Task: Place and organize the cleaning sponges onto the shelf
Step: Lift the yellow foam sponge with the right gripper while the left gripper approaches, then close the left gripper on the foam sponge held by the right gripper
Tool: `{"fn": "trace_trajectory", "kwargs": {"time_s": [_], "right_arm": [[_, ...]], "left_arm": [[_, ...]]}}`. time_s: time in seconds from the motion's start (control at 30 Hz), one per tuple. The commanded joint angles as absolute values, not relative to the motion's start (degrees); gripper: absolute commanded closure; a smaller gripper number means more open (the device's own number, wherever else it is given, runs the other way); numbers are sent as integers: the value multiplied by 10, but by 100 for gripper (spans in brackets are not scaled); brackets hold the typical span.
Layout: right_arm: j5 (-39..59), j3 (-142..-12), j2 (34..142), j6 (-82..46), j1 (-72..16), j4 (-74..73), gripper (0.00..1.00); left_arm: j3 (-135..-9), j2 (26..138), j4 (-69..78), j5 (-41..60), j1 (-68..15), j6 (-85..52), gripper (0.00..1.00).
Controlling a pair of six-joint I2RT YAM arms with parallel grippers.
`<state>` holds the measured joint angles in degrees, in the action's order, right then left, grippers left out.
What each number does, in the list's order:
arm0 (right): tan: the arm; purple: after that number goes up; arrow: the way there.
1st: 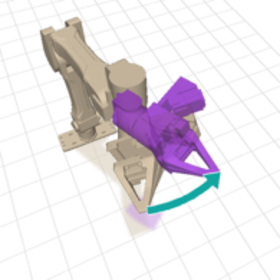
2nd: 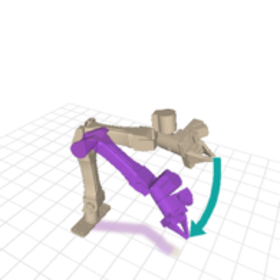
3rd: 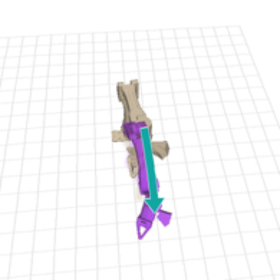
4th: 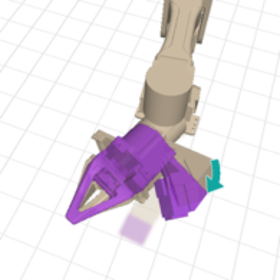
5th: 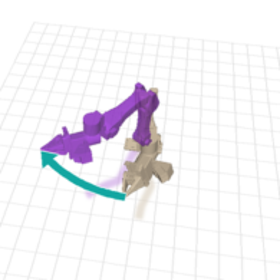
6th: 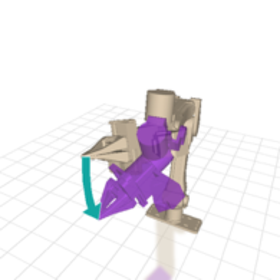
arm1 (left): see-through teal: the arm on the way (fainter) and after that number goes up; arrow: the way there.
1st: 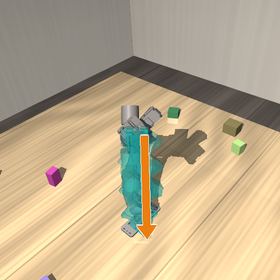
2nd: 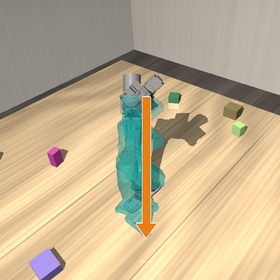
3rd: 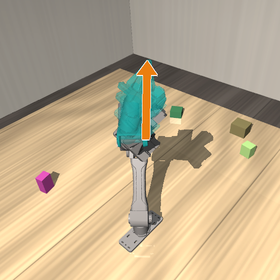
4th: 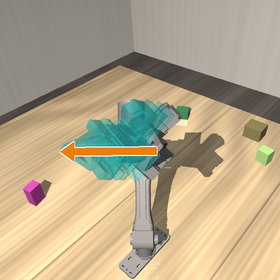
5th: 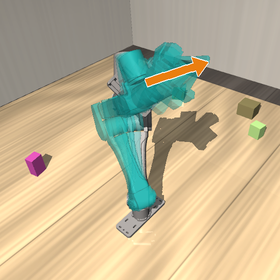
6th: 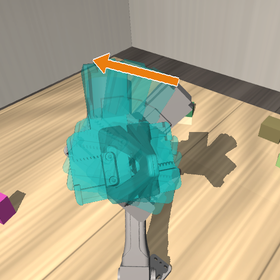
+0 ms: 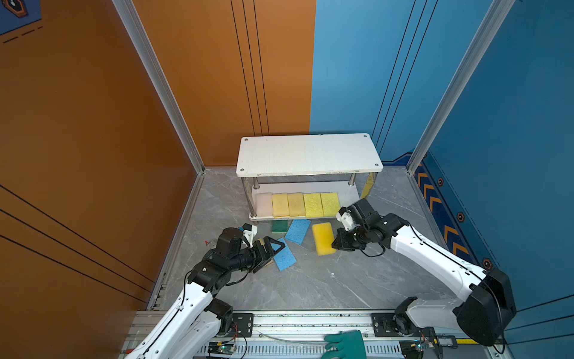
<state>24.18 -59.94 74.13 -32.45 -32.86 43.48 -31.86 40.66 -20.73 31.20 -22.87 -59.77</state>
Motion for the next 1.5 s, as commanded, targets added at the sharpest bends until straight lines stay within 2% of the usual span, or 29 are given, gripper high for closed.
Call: {"fn": "trace_trajectory", "kwargs": {"time_s": [0.0, 0.17, 0.4, 0.77, 1.0, 1.23, 1.47], "right_arm": [[266, -627, 716, -330, -316, 480, 95], [284, -671, 703, -331, -320, 504, 95], [320, -741, 723, -333, -368, 506, 95], [287, -814, 783, -352, -456, 504, 96], [274, -790, 790, -433, -472, 432, 96], [256, -790, 790, -457, -474, 425, 96], [249, -764, 779, -516, -477, 370, 97]], "left_arm": [[-348, 418, -145, 340, -225, -603, 2], [-375, 442, -119, 357, -238, -604, 2], [-404, 467, -117, 357, -275, -592, 2], [-412, 461, -117, 321, -308, -593, 2], [-402, 435, -116, 265, -332, -603, 1], [-388, 384, -132, 181, -339, -615, 0], [-380, 376, -126, 150, -360, -629, 0]]}}
